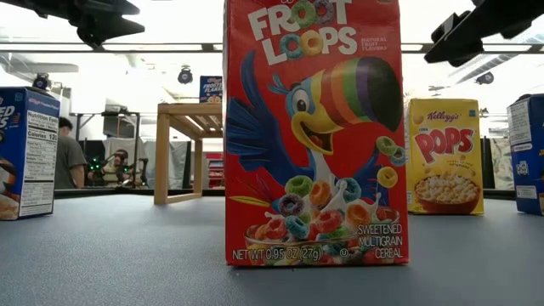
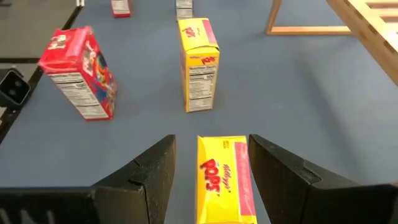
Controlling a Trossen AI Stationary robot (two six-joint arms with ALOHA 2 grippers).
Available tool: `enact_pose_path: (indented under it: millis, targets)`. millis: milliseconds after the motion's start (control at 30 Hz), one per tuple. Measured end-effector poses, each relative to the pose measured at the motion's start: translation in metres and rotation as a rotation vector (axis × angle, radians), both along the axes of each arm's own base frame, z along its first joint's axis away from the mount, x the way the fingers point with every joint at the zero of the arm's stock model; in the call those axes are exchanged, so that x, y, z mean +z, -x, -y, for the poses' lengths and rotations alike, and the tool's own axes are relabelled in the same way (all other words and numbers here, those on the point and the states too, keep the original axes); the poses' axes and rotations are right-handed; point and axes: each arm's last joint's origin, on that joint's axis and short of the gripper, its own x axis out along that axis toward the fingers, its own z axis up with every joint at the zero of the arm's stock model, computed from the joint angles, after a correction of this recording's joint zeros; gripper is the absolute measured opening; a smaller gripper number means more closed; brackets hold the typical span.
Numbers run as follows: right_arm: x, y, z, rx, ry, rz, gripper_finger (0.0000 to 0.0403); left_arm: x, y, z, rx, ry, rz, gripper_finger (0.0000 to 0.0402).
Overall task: Stack cereal on shelf
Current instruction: Put the top right yellow cereal box on the shelf
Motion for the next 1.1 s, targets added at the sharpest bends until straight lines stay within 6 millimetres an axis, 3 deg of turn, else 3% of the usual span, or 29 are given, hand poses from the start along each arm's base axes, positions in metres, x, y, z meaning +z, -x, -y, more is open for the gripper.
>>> enact_pose_path:
  millis: [1100]
  targets:
    - [-0.016, -0.009, -0.005, -0.024, 0.053, -0.088, 0.0192, 0.000, 0.000, 0.000, 0.000, 0.000, 0.002, 0.0233]
